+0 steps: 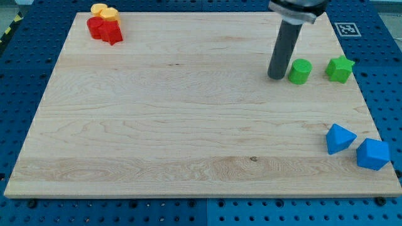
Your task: Slide the blue triangle slightly up
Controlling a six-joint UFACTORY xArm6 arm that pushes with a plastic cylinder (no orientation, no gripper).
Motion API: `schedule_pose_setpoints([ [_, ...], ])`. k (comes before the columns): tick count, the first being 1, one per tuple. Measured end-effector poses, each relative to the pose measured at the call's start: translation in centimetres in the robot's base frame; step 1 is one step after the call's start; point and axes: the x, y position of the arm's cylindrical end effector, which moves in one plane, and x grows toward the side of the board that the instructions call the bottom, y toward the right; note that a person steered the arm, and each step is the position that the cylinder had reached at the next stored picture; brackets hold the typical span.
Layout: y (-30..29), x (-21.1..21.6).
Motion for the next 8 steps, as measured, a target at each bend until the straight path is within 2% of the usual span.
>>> schedule_pose_setpoints([
  [2, -0.4, 13.2],
  [3, 1.4, 20.4],
  [5, 8.2, 21.2],
  [8, 8.4, 16.4],
])
